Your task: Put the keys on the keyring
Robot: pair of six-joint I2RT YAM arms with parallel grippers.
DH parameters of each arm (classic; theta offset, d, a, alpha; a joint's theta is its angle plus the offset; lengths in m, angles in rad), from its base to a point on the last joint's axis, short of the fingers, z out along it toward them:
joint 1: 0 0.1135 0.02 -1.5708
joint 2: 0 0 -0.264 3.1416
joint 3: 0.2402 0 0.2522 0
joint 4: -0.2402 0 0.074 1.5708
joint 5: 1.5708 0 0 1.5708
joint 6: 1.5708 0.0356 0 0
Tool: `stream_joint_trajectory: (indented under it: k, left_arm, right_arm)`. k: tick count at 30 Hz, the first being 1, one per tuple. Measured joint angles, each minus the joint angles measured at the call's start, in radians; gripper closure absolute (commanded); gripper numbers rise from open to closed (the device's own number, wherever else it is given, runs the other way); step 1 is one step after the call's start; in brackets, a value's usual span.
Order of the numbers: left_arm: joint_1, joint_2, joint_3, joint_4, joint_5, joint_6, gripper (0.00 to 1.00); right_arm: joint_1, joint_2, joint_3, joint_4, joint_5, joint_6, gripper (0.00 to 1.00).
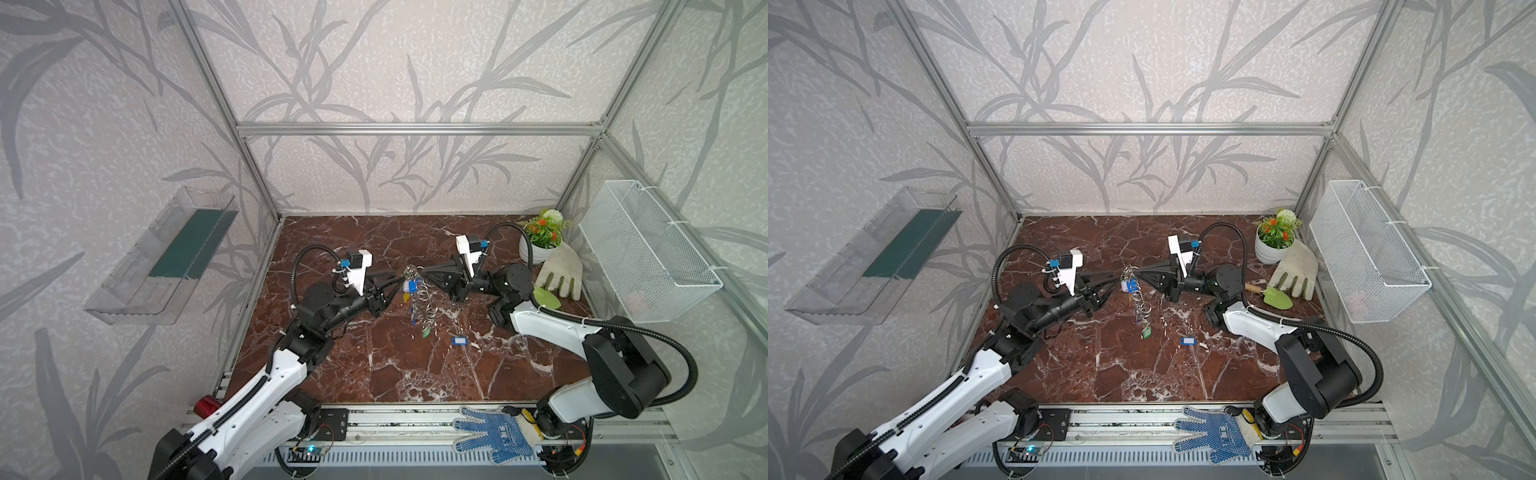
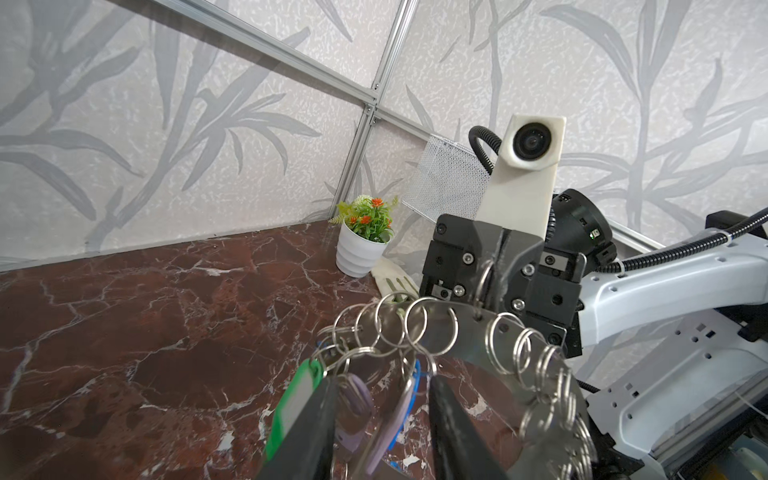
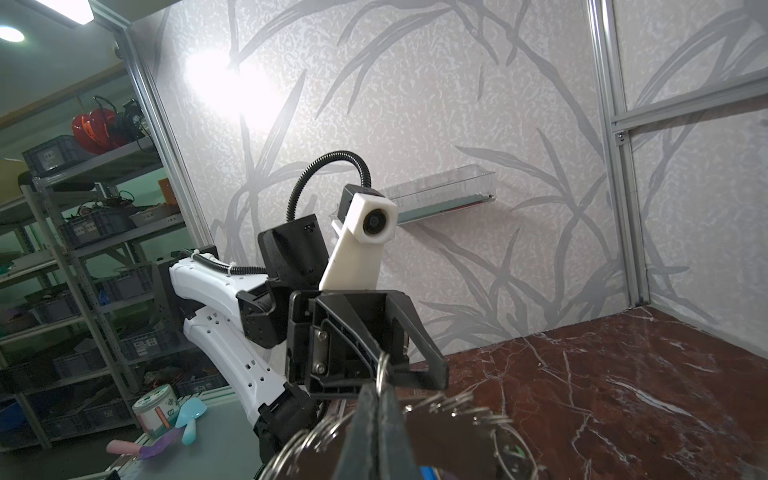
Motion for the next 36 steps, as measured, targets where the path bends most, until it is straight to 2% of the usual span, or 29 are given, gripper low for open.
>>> stream_joint_trajectory:
  k: [7, 15, 27, 30, 36]
  left_arm:
    - [-0.029, 0.045, 0.000, 0.175, 0.060, -0.045, 0.72]
    - [-0.056, 0.071, 0.000, 0.227, 0.062, -0.048, 0.77]
    - [-0.069, 0.117, 0.016, 0.279, 0.074, -0.064, 0.89]
    - [-0.072, 0.117, 0.016, 0.281, 0.074, -0.065, 0.90]
    - [-0.072, 0.097, 0.016, 0.261, 0.031, -0.066, 0.81]
  right_arm:
    - [0.001, 0.000, 0.014, -0.004, -0.004, 0.052, 1.00]
    - [0.006, 0.000, 0.014, -0.005, -0.013, 0.069, 1.00]
    - [0.006, 0.000, 0.014, -0.011, -0.023, 0.073, 1.00]
    - [0.006, 0.000, 0.014, -0.011, -0.023, 0.073, 1.00]
    - [0.006, 0.000, 0.014, -0.012, -0.024, 0.076, 1.00]
